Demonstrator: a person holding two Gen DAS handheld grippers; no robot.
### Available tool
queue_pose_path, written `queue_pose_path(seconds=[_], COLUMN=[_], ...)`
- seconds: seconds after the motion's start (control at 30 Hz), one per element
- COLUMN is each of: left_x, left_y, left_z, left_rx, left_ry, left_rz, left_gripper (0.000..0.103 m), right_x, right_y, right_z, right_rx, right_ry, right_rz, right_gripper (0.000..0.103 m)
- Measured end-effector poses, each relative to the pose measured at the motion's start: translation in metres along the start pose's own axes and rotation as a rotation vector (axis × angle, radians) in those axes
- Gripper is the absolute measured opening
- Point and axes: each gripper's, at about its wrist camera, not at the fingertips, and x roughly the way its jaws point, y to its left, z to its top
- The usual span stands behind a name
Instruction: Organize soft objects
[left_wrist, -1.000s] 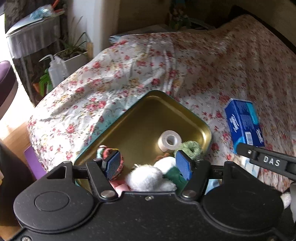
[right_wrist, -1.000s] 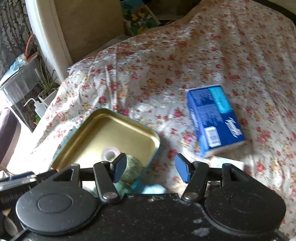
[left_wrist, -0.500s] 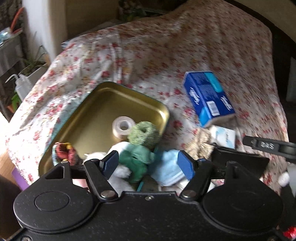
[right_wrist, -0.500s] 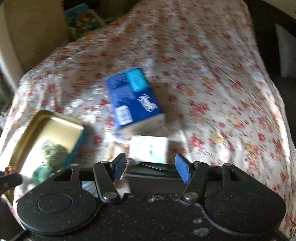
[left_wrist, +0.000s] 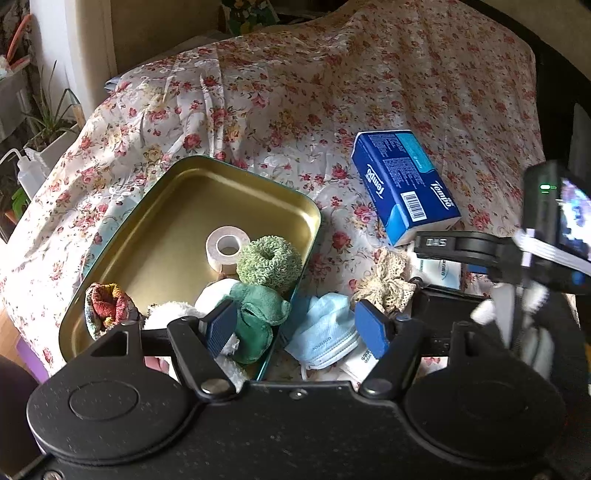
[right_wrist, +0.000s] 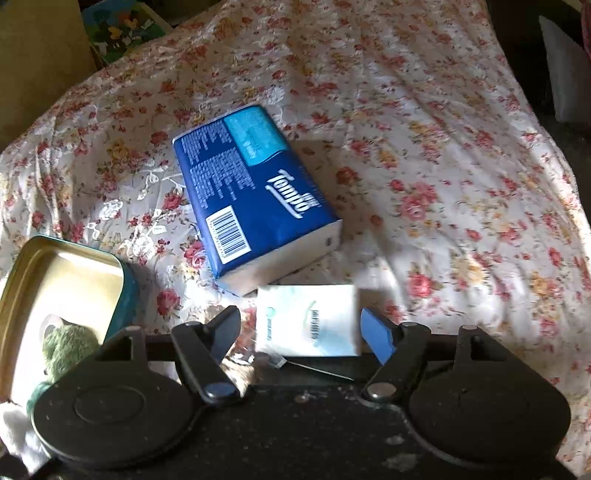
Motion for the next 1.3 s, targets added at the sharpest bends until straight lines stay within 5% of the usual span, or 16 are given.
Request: queue_pose_path(seconds=[0.13, 0.33, 0.83, 1.1, 1.3], left_x=[0.001, 0.003, 0.012, 0.026, 0.045], left_y=[0.003, -0.002, -0.02, -0.048, -0.074], left_z=[0.001, 0.002, -0.004, -0.017, -0.039], left_rx=[-0.01, -0.001, 0.053, 0.139, 0.268], left_ry=[0.005, 0.011, 0.038, 0.065, 0.109], left_rz=[-0.006, -0.02, -0.014, -0.027, -0.039], left_gripper=[0.066, 0.066, 0.066, 0.066, 0.066], right_x=[0.019, 0.038, 0.03, 0.014, -0.006], right_y=[0.012, 0.015, -0.048, -0.073, -0.091], right_z=[0.001, 0.0, -0.012, -0.028, -0.027], right_rx=[-0.013, -0.055, 0.001, 0.046, 0.095], right_ry=[0.019, 0.041, 0.128, 0.157, 0.1], right_rz=[-0.027, -0.104, -0.12, -0.078, -0.038], right_gripper=[0.079, 0.075, 0.071, 0.071, 0.072])
